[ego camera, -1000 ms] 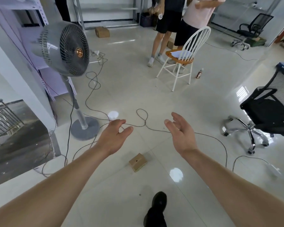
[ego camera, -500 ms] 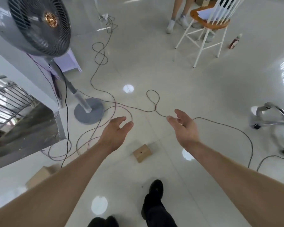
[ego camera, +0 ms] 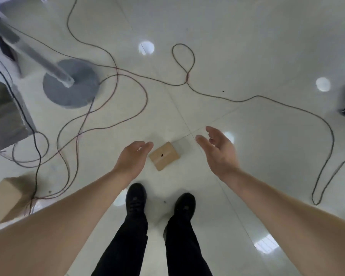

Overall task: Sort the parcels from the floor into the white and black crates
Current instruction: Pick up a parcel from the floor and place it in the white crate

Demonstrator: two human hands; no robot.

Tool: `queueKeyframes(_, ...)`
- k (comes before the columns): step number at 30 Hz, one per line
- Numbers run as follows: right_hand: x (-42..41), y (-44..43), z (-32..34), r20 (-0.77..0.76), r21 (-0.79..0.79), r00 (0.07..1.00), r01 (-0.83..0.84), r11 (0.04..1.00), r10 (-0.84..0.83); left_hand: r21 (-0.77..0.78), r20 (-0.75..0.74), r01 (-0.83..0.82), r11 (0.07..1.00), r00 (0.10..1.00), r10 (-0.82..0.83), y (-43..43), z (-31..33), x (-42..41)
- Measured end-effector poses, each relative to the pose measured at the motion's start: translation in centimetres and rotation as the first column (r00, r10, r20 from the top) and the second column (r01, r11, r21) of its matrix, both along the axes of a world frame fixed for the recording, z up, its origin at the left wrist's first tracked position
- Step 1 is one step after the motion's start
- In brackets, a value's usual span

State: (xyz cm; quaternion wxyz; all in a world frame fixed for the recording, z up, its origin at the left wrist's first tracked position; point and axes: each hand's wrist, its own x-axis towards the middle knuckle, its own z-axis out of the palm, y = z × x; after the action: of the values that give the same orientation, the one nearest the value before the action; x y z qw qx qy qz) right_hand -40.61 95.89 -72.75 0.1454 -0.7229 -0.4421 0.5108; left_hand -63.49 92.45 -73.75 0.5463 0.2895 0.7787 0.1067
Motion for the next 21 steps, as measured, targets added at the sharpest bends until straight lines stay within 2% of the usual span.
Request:
queueKeyframes(6, -2.4, 0.7, -14.5, -0.025, -0.085, 0.999, -0.026, 0.996, 0.024, -0.126, 0.004, -0.164, 0.978, 0.986, 0.166, 0.4, -14.1, -0.8)
queueKeyframes(11, -4.8, 1.5, -26.1, -0.035, -0.148, 0.997, -0.069, 0.987, 0.064, -0.207, 0.011, -0.212, 0.955, 0.976, 0.219, 0.7, -25.2, -1.6)
queueKeyframes(16, -7.1, 2.7, -34.9, -0.055, -0.172, 0.995, -0.093, 0.981, 0.084, -0.263, 0.045, -0.261, 0.929, 0.958, 0.282, 1.7, -33.4, -1.6)
queueKeyframes(21, -9.0, 3.2, -39.7, -0.038, -0.203, 0.99, -0.138, 0.969, 0.133, -0.348, 0.117, -0.364, 0.864, 0.898, 0.425, 2.3, -37.6, -1.5)
